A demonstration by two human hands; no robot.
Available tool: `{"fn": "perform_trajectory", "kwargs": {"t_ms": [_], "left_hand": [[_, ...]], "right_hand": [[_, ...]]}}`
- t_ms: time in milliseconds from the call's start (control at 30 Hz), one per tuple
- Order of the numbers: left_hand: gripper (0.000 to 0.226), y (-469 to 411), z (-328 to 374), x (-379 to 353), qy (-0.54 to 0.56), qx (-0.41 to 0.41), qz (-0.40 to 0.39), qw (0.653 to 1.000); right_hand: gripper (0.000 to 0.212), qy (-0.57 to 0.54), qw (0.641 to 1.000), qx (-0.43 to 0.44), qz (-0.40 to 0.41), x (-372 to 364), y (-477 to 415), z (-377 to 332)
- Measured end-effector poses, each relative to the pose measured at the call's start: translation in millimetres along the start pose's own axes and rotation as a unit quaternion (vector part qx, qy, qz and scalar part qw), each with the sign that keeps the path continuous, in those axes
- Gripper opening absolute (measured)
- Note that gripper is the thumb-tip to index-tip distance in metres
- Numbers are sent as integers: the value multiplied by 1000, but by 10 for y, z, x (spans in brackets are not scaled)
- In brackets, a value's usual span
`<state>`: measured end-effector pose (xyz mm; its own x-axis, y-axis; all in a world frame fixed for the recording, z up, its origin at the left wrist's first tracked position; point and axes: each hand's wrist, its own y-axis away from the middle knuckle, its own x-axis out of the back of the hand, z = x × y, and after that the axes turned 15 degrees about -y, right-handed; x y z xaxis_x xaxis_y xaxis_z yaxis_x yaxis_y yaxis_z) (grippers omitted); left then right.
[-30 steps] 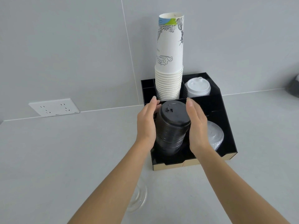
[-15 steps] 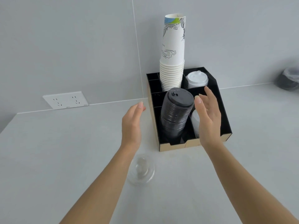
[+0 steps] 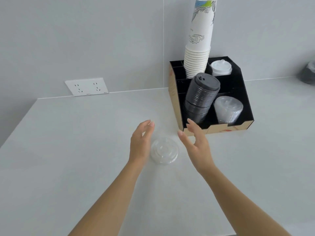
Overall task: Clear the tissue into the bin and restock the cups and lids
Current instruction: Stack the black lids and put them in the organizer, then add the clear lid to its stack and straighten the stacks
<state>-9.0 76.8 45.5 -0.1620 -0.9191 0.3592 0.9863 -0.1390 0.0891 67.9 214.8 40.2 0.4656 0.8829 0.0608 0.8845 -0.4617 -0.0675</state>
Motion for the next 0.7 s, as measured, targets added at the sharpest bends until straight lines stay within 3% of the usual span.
{"fn": "perform_trajectory", "kwargs": {"t_ms": [200,300,400,700], "left_hand": [[75,49,-345,45,-110,11,-109,988],[97,63,-454,30,-291,-32,-158,943],[110,81,-555,-34,-358,-55,-153,920],[102,71,-601,-115,-321,-79,-115,937]], "right_hand": [[63,123,989,-59,-61,-157,31,282],[71,124,984,-102,-80,-195,20,332],[74,148,978,-107,-99,-247,15,382],[77,99,983,-120,-97,-344,1,429]]}}
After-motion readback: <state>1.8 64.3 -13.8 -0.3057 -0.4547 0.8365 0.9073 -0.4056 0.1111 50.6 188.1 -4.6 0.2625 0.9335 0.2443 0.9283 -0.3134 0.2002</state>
